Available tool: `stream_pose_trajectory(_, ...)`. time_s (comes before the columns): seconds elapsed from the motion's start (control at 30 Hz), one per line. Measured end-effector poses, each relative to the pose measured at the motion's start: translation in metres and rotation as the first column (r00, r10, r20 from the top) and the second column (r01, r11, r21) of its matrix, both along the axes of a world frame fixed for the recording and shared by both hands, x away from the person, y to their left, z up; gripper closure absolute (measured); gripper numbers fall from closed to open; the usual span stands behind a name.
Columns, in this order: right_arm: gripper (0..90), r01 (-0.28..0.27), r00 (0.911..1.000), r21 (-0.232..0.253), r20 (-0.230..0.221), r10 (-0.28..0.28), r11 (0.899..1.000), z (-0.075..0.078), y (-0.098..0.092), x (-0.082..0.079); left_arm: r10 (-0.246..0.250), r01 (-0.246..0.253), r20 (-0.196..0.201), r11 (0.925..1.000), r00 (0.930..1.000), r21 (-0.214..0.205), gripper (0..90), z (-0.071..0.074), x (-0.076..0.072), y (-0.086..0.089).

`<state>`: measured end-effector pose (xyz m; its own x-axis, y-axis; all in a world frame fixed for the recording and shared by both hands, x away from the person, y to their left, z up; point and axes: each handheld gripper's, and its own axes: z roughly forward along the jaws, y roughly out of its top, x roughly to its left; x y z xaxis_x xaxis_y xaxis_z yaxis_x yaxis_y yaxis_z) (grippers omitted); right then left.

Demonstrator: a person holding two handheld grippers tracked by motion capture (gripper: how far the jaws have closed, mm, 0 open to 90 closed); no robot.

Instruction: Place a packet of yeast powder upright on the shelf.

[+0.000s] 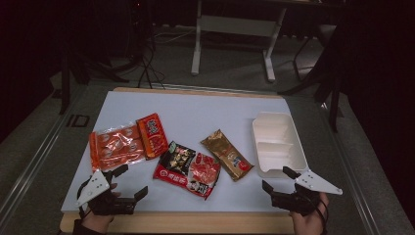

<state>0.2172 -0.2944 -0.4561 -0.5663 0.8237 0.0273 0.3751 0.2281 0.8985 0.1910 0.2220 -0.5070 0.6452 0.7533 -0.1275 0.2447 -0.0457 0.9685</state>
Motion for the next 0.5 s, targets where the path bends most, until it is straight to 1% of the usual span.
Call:
stream_pose_trajectory(0.07,11.4,0.003,1.0000,0.001,-0.005,-0.003,1.000,0.001,0.000,0.000,-0.003,0.003,-0.002,1.0000,1.0000,-0.001,0.5,0.000,0.000,0.000)
stream_pose_trajectory(0.17,12.0,-0.006,1.0000,-0.001,-0.007,0.006,1.000,0.007,0.005,0.000,-0.009,0.009,0.003,1.0000,1.0000,0.000,0.5,0.000,0.000,0.000)
stream_pose_trajectory(0.2,11.3,-0.011,0.9999,-0.012,-0.010,0.010,1.000,0.009,0.006,0.001,-0.009,0.009,0.004,1.0000,0.9999,0.003,0.5,0.000,-0.001,0.000)
stream_pose_trajectory(0.23,11.3,-0.011,0.9999,-0.012,-0.010,0.010,1.000,0.009,0.006,0.001,-0.009,0.009,0.004,1.0000,0.9999,0.003,0.5,0.000,-0.001,0.000)
stream_pose_trajectory(0.27,11.3,-0.028,0.9996,-0.022,-0.008,0.028,0.999,0.012,0.008,0.003,-0.014,0.014,0.000,0.9999,0.9999,0.006,0.5,-0.001,0.000,0.000)
stream_pose_trajectory(0.37,11.3,-0.040,0.9987,-0.026,-0.032,0.039,0.999,0.017,0.010,0.007,-0.016,0.016,0.000,0.9999,0.9999,0.000,0.5,-0.001,-0.001,0.000)
stream_pose_trajectory(0.43,11.3,-0.036,0.9989,-0.033,-0.030,0.035,0.999,0.018,0.011,0.009,-0.017,0.017,0.001,0.9999,0.9999,0.000,0.5,0.000,-0.002,0.000)
stream_pose_trajectory(0.5,11.3,-0.036,0.9988,-0.029,-0.034,0.035,0.999,0.026,0.013,0.013,-0.016,0.016,-0.001,0.9998,0.9999,-0.008,0.5,-0.001,-0.002,0.000)
